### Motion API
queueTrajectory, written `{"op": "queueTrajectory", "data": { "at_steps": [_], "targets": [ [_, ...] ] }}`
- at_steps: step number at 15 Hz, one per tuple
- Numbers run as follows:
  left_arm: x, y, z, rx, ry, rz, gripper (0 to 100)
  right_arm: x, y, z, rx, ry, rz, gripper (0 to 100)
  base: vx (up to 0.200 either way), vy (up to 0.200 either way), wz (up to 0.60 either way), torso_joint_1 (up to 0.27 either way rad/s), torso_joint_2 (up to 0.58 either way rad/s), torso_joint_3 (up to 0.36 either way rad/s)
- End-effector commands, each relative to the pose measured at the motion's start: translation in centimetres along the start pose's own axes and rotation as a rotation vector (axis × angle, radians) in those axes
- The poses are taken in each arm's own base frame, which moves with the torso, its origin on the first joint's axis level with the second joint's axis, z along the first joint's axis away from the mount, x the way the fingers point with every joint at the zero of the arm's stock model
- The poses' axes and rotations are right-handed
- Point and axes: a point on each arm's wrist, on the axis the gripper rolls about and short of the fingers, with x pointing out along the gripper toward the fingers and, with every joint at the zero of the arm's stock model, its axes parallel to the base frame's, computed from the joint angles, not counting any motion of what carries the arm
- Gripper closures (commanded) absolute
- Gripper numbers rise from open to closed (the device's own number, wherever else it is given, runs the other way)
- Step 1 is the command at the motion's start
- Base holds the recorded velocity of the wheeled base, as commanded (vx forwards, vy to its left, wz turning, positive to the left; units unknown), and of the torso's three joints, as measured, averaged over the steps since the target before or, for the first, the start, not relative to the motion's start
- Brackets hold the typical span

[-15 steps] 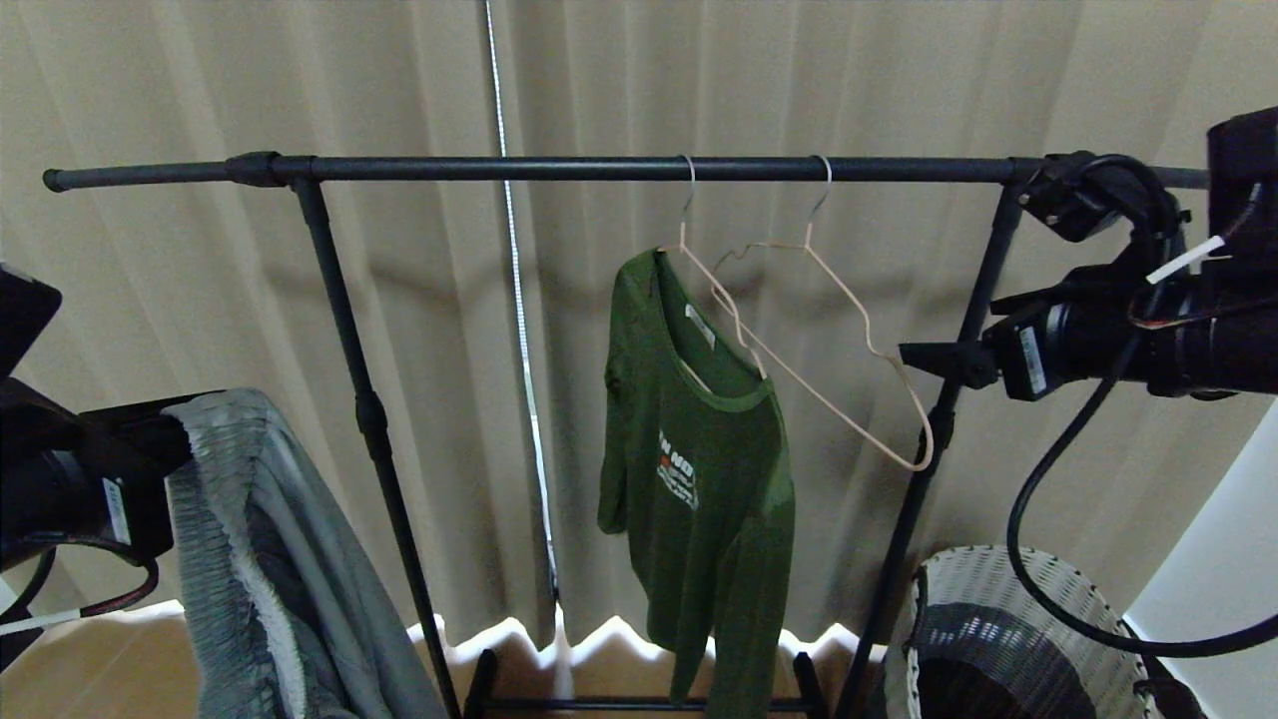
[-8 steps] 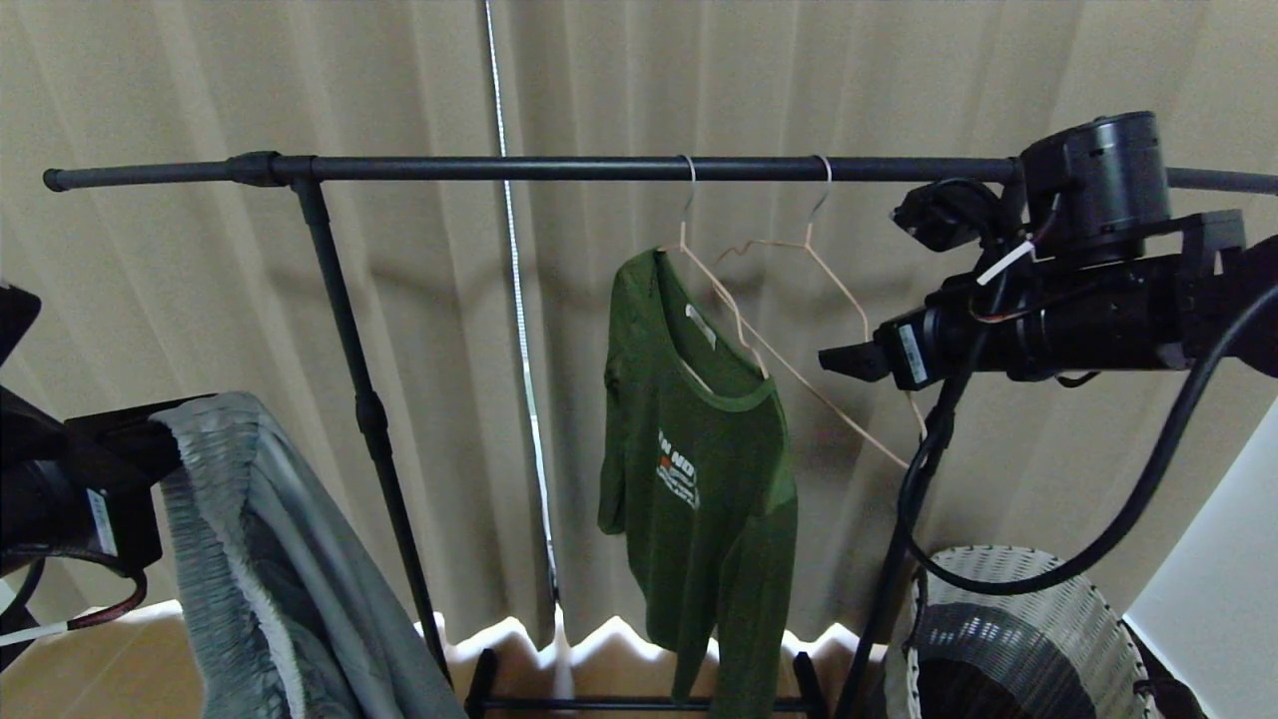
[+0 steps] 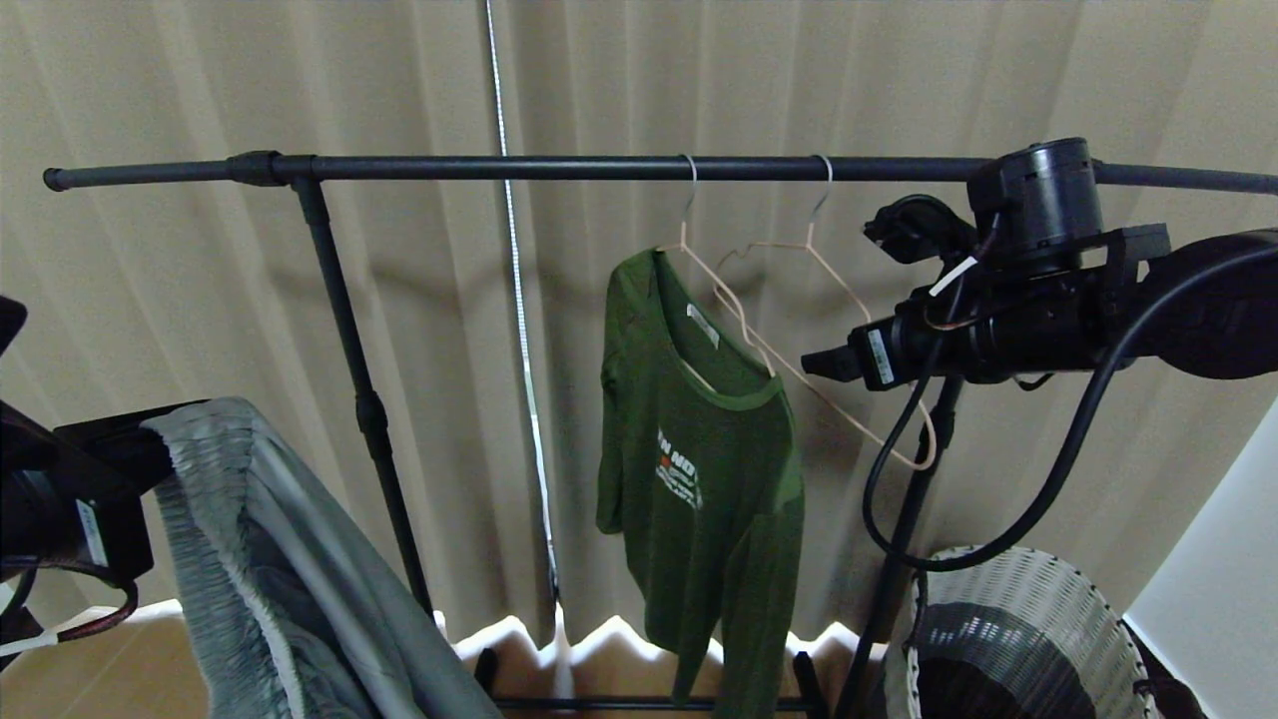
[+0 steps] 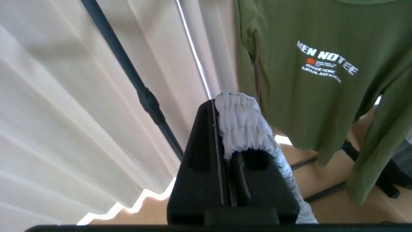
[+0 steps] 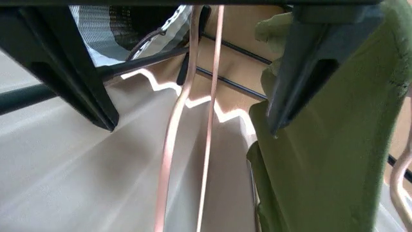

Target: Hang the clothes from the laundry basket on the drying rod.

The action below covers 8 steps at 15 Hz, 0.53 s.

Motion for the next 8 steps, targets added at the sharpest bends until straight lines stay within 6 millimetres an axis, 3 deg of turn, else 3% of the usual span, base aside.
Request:
{"op": "queueTrajectory", "data": {
  "at_steps": [1, 8],
  "targets": [
    [0.0, 0.0, 0.0, 0.001, -0.002, 0.000, 100, 0.0, 0.0, 0.0, 0.000, -0.002, -0.001, 100, 0.000, 0.000, 0.00, 0.000, 0.00, 0.000],
    [0.0, 0.0, 0.0, 0.001, -0.001, -0.003, 100, -2.5, -0.3, 1.0, 0.031, -0.070, -0.003, 100, 0.000, 0.000, 0.00, 0.000, 0.00, 0.000]
  ]
}}
